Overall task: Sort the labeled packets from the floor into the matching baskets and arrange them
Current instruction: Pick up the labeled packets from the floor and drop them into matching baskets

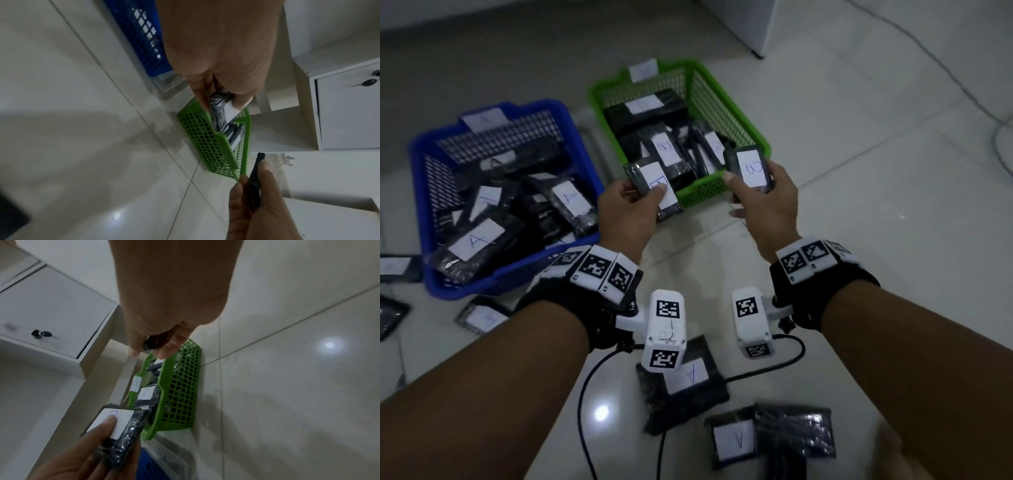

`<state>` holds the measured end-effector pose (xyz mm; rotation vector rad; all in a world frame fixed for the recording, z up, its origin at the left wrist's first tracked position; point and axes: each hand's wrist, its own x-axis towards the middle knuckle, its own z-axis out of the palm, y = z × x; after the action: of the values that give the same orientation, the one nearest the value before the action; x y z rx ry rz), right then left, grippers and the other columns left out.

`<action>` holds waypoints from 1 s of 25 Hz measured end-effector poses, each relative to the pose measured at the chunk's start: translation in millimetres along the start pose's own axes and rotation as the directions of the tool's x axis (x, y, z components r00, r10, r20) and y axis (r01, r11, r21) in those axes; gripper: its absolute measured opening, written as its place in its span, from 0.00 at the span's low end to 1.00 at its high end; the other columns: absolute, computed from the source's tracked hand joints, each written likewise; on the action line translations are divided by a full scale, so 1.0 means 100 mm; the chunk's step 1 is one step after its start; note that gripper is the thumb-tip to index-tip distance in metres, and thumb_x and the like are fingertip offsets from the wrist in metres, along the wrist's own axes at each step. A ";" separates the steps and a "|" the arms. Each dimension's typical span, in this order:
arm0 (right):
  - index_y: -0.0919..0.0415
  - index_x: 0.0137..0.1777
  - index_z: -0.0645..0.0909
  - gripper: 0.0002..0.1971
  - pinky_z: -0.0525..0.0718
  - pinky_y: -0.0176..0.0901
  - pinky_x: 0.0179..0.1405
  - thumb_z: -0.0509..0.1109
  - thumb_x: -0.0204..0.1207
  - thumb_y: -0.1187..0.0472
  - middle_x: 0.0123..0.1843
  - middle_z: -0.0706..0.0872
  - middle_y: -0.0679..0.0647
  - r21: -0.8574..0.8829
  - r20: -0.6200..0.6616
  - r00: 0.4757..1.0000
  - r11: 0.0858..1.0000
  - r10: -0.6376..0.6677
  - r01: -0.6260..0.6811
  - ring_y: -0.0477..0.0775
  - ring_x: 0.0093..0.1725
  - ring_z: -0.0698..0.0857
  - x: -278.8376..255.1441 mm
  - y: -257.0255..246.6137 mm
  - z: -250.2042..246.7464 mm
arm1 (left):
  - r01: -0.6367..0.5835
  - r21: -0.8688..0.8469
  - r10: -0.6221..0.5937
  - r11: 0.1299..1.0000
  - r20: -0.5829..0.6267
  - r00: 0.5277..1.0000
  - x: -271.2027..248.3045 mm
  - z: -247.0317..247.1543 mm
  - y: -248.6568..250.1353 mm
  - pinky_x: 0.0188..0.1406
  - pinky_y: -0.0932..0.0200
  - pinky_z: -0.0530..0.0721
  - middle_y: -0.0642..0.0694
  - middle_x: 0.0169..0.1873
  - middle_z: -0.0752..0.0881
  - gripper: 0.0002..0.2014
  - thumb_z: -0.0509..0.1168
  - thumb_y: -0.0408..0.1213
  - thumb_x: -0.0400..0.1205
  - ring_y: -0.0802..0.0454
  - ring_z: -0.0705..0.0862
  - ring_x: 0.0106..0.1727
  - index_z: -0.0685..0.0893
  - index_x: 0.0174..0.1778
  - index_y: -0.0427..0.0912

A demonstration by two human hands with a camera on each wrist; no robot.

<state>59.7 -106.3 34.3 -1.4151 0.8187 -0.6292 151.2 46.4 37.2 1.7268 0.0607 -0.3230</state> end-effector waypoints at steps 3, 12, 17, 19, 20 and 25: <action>0.58 0.61 0.82 0.17 0.90 0.49 0.48 0.76 0.74 0.57 0.49 0.89 0.51 -0.093 0.038 0.993 0.989 -0.113 0.116 0.49 0.44 0.87 0.53 0.02 0.29 | 0.030 0.050 -0.025 0.998 -0.101 0.995 0.23 0.01 0.07 0.46 0.55 0.87 0.47 0.44 0.91 0.09 0.76 0.40 0.76 0.51 0.88 0.43 0.88 0.49 0.42; 0.59 0.69 0.78 0.25 0.83 0.56 0.63 0.70 0.71 0.54 0.61 0.86 0.54 -0.251 0.253 0.931 0.912 -0.261 0.324 0.54 0.60 0.84 1.52 0.25 0.86 | 0.024 -0.051 -0.036 0.998 -0.249 0.968 0.82 0.42 0.23 0.51 0.51 0.90 0.46 0.46 0.89 0.17 0.72 0.26 0.76 0.52 0.89 0.44 0.81 0.59 0.42; 0.56 0.81 0.67 0.32 0.76 0.57 0.74 0.65 0.76 0.55 0.77 0.74 0.59 -0.319 0.391 0.858 0.825 -0.333 0.466 0.60 0.75 0.74 1.51 0.33 0.74 | -0.030 0.059 0.040 0.998 -0.184 0.982 1.16 0.61 0.29 0.51 0.42 0.90 0.40 0.50 0.91 0.22 0.72 0.32 0.68 0.44 0.91 0.49 0.81 0.58 0.44; 0.58 0.82 0.65 0.31 0.70 0.57 0.78 0.64 0.78 0.57 0.82 0.67 0.63 -0.418 0.455 0.789 0.684 -0.413 0.598 0.63 0.80 0.68 1.43 0.32 0.63 | -0.116 0.213 0.146 0.970 -0.134 0.980 1.14 0.69 0.30 0.58 0.55 0.86 0.42 0.57 0.89 0.22 0.72 0.32 0.73 0.53 0.87 0.55 0.82 0.64 0.40; 0.57 0.81 0.66 0.30 0.70 0.58 0.77 0.64 0.79 0.55 0.82 0.67 0.63 -0.460 0.485 0.762 0.616 -0.429 0.639 0.64 0.80 0.68 1.38 0.32 0.56 | -0.178 0.323 0.223 0.929 -0.108 0.969 1.10 0.71 0.29 0.59 0.65 0.81 0.45 0.61 0.86 0.21 0.71 0.31 0.77 0.58 0.83 0.57 0.81 0.67 0.38; 0.57 0.75 0.75 0.25 0.76 0.63 0.69 0.63 0.80 0.49 0.78 0.74 0.60 -0.523 0.610 0.641 0.371 -0.465 0.767 0.63 0.74 0.75 1.05 0.30 0.29 | -0.432 0.689 0.457 0.582 0.161 0.875 0.71 0.41 0.15 0.71 0.52 0.75 0.39 0.69 0.80 0.22 0.66 0.41 0.81 0.44 0.77 0.71 0.79 0.71 0.40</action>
<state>142.0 -170.3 -9.0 -2.6281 0.1340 -0.5680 215.6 -6.2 28.1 2.4422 -0.5510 0.0952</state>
